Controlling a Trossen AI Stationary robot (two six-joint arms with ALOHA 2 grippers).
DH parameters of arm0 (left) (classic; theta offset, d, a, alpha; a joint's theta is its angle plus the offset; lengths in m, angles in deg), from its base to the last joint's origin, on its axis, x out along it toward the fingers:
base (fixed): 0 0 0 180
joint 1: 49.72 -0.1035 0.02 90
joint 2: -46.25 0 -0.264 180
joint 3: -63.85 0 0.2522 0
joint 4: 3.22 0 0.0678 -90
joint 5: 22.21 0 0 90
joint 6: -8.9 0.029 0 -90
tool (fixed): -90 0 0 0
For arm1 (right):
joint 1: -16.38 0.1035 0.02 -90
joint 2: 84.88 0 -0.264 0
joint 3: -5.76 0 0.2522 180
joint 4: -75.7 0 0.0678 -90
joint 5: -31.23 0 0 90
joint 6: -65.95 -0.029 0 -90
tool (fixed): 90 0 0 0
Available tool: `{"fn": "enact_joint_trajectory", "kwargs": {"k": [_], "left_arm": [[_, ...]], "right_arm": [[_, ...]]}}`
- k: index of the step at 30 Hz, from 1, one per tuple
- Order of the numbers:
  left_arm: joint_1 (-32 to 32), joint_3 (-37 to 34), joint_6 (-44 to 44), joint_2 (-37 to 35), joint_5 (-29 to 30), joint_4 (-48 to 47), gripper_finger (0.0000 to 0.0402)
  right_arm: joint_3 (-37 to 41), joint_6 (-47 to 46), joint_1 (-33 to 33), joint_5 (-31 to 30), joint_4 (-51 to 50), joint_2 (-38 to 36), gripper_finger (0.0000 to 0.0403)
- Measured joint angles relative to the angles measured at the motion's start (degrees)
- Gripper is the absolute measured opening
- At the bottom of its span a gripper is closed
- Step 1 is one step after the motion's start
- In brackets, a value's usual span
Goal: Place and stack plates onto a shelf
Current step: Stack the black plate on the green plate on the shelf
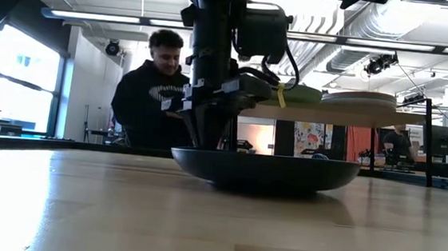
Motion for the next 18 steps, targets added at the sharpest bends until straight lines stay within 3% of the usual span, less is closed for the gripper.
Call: {"fn": "enact_joint_trajectory", "kwargs": {"k": [9,18], "left_arm": [[2.3,-0.1,1.4,-3.5,1.5,-2.8,0.0001],[3.6,-0.2,1.3,-12.5,6.2,-4.1,0.0000]], "right_arm": [[0.0,0.0,0.0,0.0,-0.1,0.0,0.0076],[0.0,0.0,0.0,-0.4,0.0,0.0,0.0076]]}}
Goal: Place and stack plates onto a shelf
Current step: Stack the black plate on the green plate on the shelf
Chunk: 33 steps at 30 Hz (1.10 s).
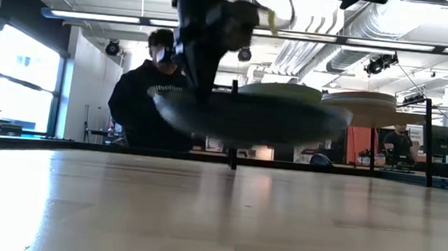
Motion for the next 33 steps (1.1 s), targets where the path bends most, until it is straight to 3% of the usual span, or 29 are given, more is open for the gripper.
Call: {"fn": "enact_joint_trajectory", "kwargs": {"k": [8,18,26,33], "left_arm": [[0.0,0.0,-0.6,-9.8,5.1,0.6,0.0000],[-4.1,0.0,3.4,-21.3,21.0,7.2,0.0000],[-13.0,0.0,14.1,-23.9,21.1,19.9,0.0000],[-21.6,0.1,18.5,-23.5,17.8,25.0,0.0001]], "right_arm": [[0.0,-0.2,0.0,-0.6,0.2,0.0,0.0076],[-0.1,2.5,0.0,-1.4,7.7,0.0,0.0076],[-0.1,7.1,0.0,-1.8,17.6,0.0,0.0076],[-0.1,12.0,-0.1,-12.2,24.7,-0.4,0.0076]]}}
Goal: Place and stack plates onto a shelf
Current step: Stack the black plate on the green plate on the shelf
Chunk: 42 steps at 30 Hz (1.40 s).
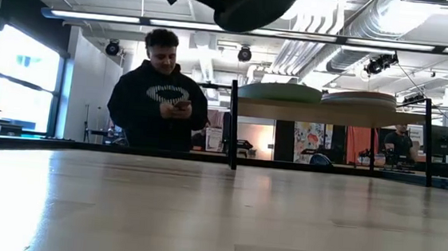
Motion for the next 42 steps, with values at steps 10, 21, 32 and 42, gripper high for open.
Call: {"fn": "enact_joint_trajectory", "kwargs": {"k": [10,21,32,42], "left_arm": [[-6.8,0.0,2.4,0.1,-2.9,4.1,0.0001],[-7.0,0.1,4.5,1.1,-2.1,8.1,0.0001],[-7.0,0.0,8.1,1.7,-0.4,8.0,0.0001],[-7.6,0.0,11.6,1.7,-0.8,11.2,0.0001]], "right_arm": [[0.0,1.1,-1.6,-12.6,3.3,-0.1,0.0076],[0.0,4.7,-5.1,-10.3,3.7,0.1,0.0086],[0.0,3.5,-5.7,-7.5,6.6,0.2,0.0152],[0.0,-0.9,-5.7,-9.0,8.3,4.5,0.0153]]}}
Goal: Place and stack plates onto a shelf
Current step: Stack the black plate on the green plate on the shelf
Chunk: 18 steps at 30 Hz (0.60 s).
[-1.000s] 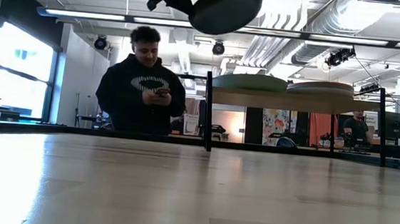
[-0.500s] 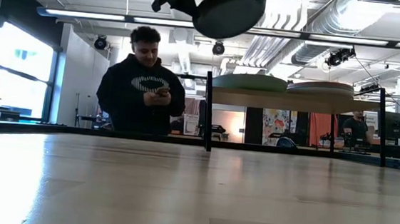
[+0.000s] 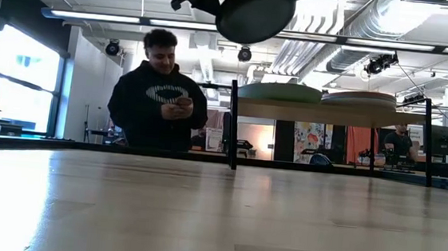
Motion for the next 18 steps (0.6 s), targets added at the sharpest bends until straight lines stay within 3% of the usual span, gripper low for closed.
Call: {"fn": "enact_joint_trajectory", "kwargs": {"k": [7,16,18], "left_arm": [[0.0,0.0,3.0,0.0,-0.2,0.0,0.0001],[0.0,0.0,6.7,0.0,-0.3,0.1,0.0001],[0.0,0.0,7.6,0.0,-0.3,0.3,0.0002]], "right_arm": [[0.0,-0.8,0.0,-2.9,3.3,1.6,0.0142],[0.0,-5.0,0.0,-5.4,3.4,2.0,0.0016],[0.0,-5.4,0.0,-6.0,3.3,2.1,0.0010]]}}
